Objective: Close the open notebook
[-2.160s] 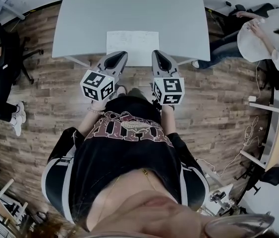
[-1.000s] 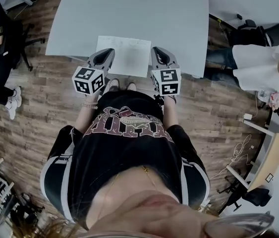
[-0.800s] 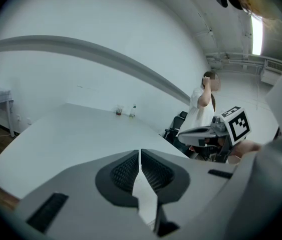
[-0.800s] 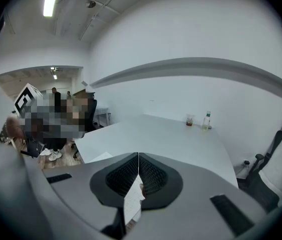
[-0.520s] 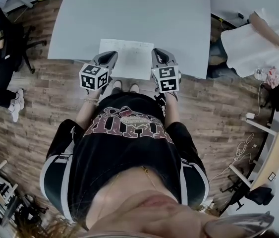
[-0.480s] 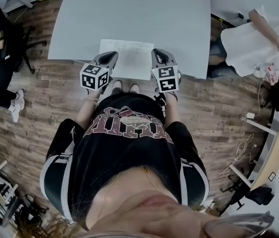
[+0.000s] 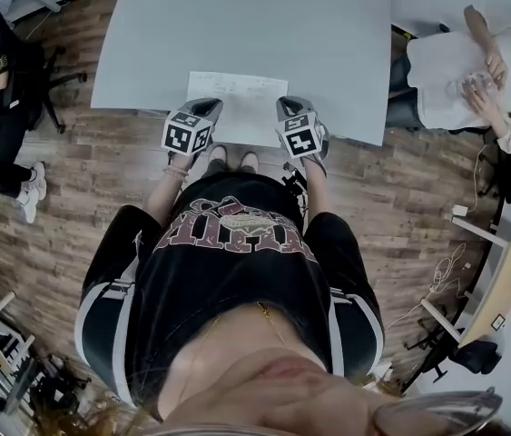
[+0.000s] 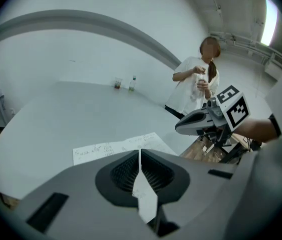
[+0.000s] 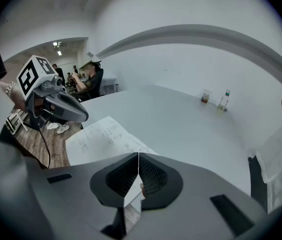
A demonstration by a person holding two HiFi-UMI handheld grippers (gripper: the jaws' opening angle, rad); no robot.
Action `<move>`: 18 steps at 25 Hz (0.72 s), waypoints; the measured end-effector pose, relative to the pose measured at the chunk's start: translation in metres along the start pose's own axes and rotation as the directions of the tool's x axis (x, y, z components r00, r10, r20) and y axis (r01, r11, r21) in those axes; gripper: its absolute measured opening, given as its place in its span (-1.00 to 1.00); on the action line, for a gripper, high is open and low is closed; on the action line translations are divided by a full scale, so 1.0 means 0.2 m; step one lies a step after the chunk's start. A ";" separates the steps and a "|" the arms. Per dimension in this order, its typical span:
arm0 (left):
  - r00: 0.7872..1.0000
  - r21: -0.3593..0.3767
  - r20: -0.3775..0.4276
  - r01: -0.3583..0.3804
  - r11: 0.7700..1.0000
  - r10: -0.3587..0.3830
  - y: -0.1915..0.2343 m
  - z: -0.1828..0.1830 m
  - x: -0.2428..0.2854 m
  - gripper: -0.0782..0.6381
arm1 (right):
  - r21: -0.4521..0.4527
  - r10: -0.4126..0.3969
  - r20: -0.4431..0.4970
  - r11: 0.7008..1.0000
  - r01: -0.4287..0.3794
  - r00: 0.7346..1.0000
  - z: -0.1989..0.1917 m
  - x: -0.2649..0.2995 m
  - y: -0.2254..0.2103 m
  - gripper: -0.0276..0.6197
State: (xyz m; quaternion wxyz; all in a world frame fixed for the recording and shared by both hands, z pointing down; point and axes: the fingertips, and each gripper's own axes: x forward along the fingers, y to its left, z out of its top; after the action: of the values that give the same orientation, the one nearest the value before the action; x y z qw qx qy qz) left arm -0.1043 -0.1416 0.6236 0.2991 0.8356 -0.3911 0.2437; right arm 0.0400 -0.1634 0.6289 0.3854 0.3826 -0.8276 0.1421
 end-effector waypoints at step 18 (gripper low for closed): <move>0.982 -0.053 -0.187 -0.019 0.998 0.009 0.13 -0.28 0.18 -0.65 | 0.008 0.053 -0.209 0.999 -0.052 0.977 -0.28 0.32 0.05 -0.85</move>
State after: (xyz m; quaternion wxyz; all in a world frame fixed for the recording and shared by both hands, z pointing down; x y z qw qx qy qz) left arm -0.1145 -0.1350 0.6953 0.3556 0.7979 -0.3736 0.3121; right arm 0.0358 -0.1611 0.7140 0.4657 0.3442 -0.7921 0.1928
